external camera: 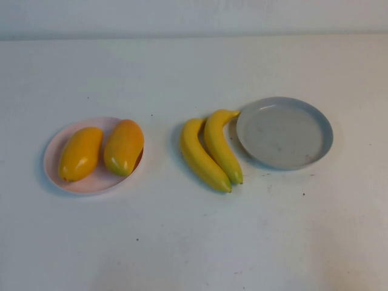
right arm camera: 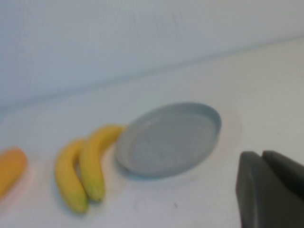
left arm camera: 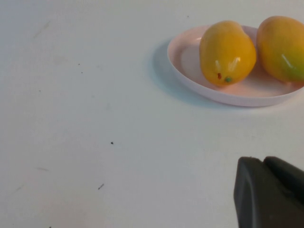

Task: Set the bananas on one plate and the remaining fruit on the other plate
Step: Put another type of fruit in the right plate

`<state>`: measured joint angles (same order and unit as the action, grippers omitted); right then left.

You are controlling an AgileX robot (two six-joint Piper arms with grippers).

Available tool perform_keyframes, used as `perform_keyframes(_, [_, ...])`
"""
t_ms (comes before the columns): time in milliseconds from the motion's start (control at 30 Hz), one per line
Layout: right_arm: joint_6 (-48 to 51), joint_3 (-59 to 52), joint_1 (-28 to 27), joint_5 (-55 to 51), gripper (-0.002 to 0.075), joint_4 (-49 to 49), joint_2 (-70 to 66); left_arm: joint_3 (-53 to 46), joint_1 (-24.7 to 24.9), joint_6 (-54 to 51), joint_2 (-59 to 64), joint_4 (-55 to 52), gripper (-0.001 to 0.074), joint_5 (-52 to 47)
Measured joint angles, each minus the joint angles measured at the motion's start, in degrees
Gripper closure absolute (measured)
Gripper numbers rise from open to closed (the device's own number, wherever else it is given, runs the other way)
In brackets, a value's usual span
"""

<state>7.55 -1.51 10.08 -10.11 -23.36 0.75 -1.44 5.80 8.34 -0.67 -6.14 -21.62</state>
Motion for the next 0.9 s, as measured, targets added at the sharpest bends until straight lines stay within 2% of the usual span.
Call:
perform_keyframes(133, [0.0, 0.0, 0.0, 7.3, 0.0742, -13.0, 0.0, 0.0, 0.0, 0.0, 0.0, 0.0, 0.0739, 0.0])
perform_keyframes(267, [0.0, 0.2, 0.0, 9.3, 0.0742, -19.1, 0.0, 0.0, -0.1, 0.0, 0.0, 0.0, 0.0739, 0.0])
perform_keyframes(467, [0.0, 10.3, 0.0, -5.2, 0.0741, -19.9, -7.2, 0.0, -0.1, 0.0, 0.0, 0.0, 0.0739, 0.0])
perform_keyframes(733, [0.0, 28.4, 0.0, -26.1, 0.0741, -13.2, -32.4, 0.0, -0.1, 0.0, 0.0, 0.0, 0.0739, 0.0])
perform_keyframes(900, [5.3, 40.2, 0.0, -35.0, 0.0741, -10.7, -51.4, 0.0, -0.1, 0.0, 0.0, 0.0, 0.0739, 0.0])
